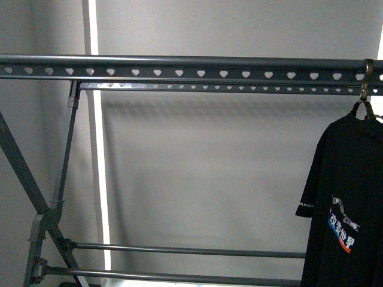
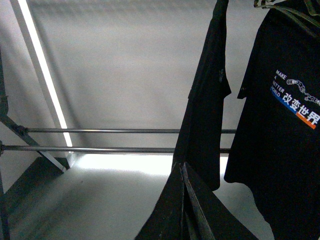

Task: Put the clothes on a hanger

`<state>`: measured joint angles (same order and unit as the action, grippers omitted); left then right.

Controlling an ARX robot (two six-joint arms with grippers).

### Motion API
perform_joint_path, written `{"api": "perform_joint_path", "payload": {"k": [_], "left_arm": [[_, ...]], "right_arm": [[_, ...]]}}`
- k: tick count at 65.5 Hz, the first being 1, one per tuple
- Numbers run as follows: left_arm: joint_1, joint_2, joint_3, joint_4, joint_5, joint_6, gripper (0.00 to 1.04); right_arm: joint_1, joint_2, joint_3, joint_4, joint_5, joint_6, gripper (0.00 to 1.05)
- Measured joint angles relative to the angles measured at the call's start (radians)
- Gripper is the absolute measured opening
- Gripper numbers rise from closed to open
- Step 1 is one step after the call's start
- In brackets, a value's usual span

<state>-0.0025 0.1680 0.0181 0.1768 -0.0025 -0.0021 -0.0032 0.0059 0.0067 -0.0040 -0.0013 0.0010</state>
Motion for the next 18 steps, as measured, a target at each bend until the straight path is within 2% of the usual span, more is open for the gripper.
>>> {"api": "perform_joint_path", "payload": {"k": [18], "left_arm": [[0.0,0.0,0.0,0.0,0.0,0.0,0.98]], "right_arm": [[0.0,-0.002,0.0,0.0,0.0,-0.001,0.04]]}}
